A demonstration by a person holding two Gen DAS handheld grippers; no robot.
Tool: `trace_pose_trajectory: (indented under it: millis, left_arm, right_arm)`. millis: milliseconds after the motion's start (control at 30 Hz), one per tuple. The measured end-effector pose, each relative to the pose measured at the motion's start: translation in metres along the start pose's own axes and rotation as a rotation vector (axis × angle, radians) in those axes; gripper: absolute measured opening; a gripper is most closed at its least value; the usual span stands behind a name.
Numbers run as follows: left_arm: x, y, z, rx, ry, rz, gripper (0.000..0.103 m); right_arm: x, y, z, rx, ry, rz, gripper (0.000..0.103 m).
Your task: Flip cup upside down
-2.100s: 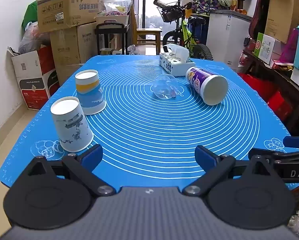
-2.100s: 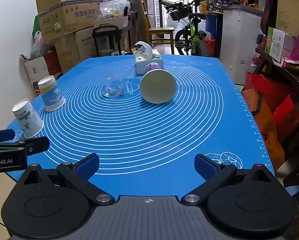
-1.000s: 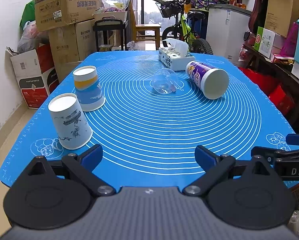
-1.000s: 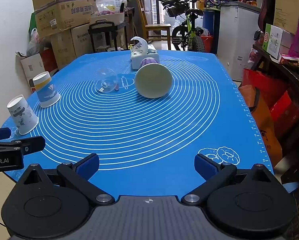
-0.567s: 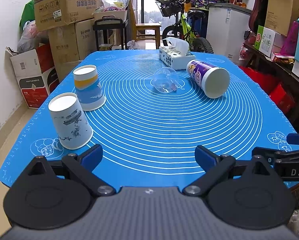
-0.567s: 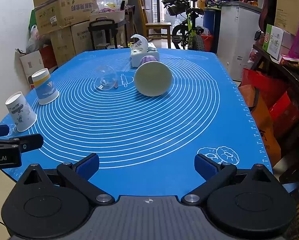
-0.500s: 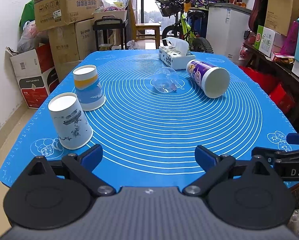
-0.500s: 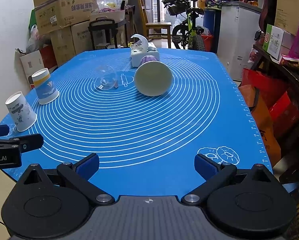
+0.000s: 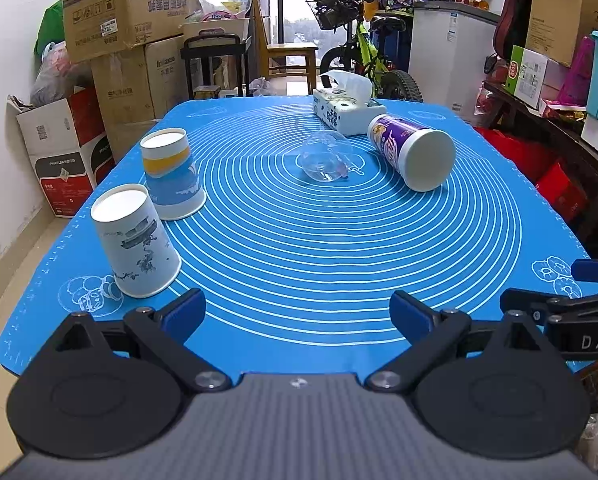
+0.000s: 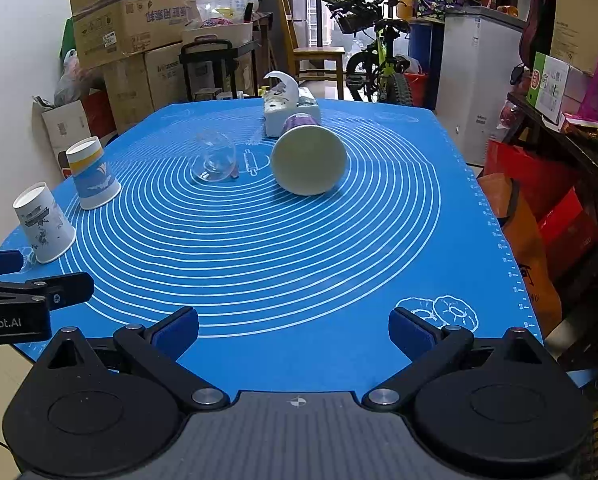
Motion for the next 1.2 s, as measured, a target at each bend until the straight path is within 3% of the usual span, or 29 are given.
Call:
trace_pose_trajectory:
  millis: [1200]
  left_arm:
    - [0.0, 0.0006, -0.0024, -0.004, 0.001, 0.0, 0.098]
  right_arm:
    - [0.0024, -0.0001, -0.0047, -0.001, -0.009, 0.001, 0.101]
Point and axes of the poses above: each gripper's, at about its wrist camera, not at the fingertips, and x roughly against the way its jaws point, z to its left, y to its top, the point moved 4 cm from there along -x, roughly the way its jaws point, and after that the axes turned 7 degrees about x, right-handed, at the moved point
